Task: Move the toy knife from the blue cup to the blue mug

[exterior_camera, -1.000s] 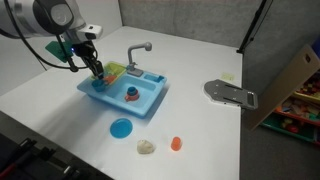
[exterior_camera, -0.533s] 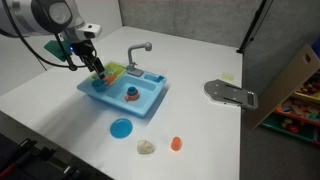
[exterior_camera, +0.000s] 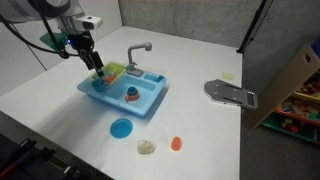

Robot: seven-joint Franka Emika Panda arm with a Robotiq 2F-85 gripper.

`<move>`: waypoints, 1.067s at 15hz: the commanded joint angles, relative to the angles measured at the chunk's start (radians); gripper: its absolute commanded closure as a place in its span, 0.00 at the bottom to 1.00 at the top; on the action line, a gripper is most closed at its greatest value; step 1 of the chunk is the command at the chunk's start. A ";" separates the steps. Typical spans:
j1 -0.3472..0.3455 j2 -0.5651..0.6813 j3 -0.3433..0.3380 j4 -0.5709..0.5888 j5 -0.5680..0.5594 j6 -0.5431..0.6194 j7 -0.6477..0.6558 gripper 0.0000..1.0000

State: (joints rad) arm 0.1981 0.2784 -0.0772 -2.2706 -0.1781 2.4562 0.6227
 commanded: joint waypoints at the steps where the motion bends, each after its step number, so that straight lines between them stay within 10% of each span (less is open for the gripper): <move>1: -0.038 -0.060 0.007 0.023 0.009 -0.110 -0.032 0.00; 16: -0.159 -0.307 0.031 0.147 0.108 -0.439 -0.296 0.00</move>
State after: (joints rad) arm 0.0690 0.0199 -0.0660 -2.1581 -0.1108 2.1064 0.4075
